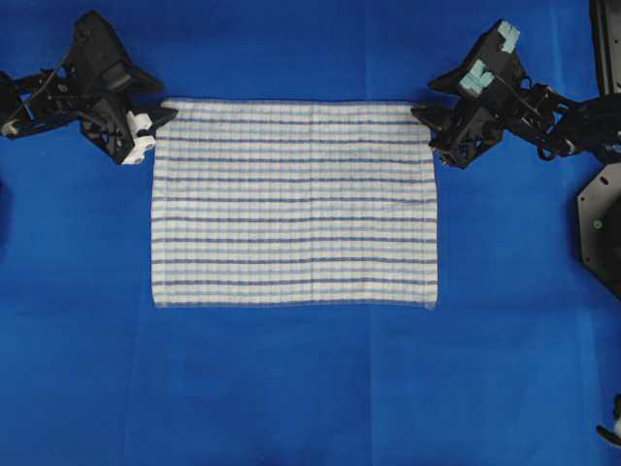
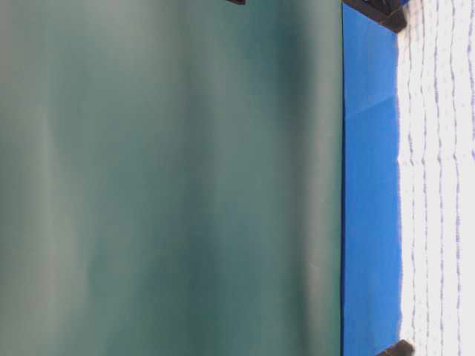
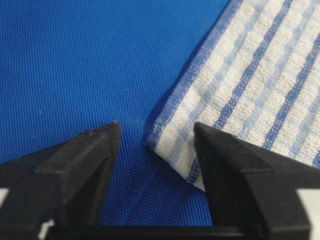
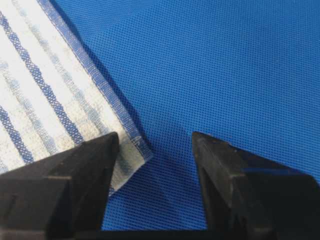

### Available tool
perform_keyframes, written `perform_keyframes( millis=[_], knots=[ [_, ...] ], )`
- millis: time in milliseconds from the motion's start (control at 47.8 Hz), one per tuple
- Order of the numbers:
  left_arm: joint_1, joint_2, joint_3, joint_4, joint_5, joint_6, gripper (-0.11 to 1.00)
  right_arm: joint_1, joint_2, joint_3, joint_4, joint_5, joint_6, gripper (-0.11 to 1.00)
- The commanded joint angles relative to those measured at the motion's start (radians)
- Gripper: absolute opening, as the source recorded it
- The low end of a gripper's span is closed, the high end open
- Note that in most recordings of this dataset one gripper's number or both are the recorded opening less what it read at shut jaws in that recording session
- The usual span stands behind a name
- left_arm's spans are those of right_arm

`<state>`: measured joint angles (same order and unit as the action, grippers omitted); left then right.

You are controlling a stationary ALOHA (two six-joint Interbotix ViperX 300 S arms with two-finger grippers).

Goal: Fold the blue towel.
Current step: 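Move both grippers to the top corners of the white striped towel, then close both grippers on the towel's top corners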

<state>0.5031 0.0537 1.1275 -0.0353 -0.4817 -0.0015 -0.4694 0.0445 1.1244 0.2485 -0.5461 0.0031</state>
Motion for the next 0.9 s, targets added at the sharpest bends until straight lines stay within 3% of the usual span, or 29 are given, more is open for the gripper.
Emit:
perform_keyframes(
  millis=[0, 188, 314, 565, 878],
  knots=[
    [-0.002, -0.008, -0.008, -0.003, -0.002, -0.003, 0.46, 0.015, 0.0, -0.015, 0.002, -0.006, 0.0, 0.57],
    [-0.015, -0.008, 0.0, -0.003, 0.012, -0.003, 0.1, 0.044, 0.014, -0.015, 0.002, 0.002, 0.0, 0.21],
    [-0.029, -0.008, -0.002, -0.003, 0.028, -0.002, 0.06, 0.06, 0.014, -0.015, 0.002, 0.002, 0.0, 0.07],
    [-0.034, -0.018, -0.011, -0.003, 0.029, 0.009, 0.06, 0.06, -0.002, -0.017, 0.002, 0.006, 0.0, 0.07],
    [-0.034, -0.097, -0.029, -0.002, 0.094, 0.018, 0.06, 0.06, -0.124, -0.012, 0.002, 0.08, -0.006, 0.07]
  ],
)
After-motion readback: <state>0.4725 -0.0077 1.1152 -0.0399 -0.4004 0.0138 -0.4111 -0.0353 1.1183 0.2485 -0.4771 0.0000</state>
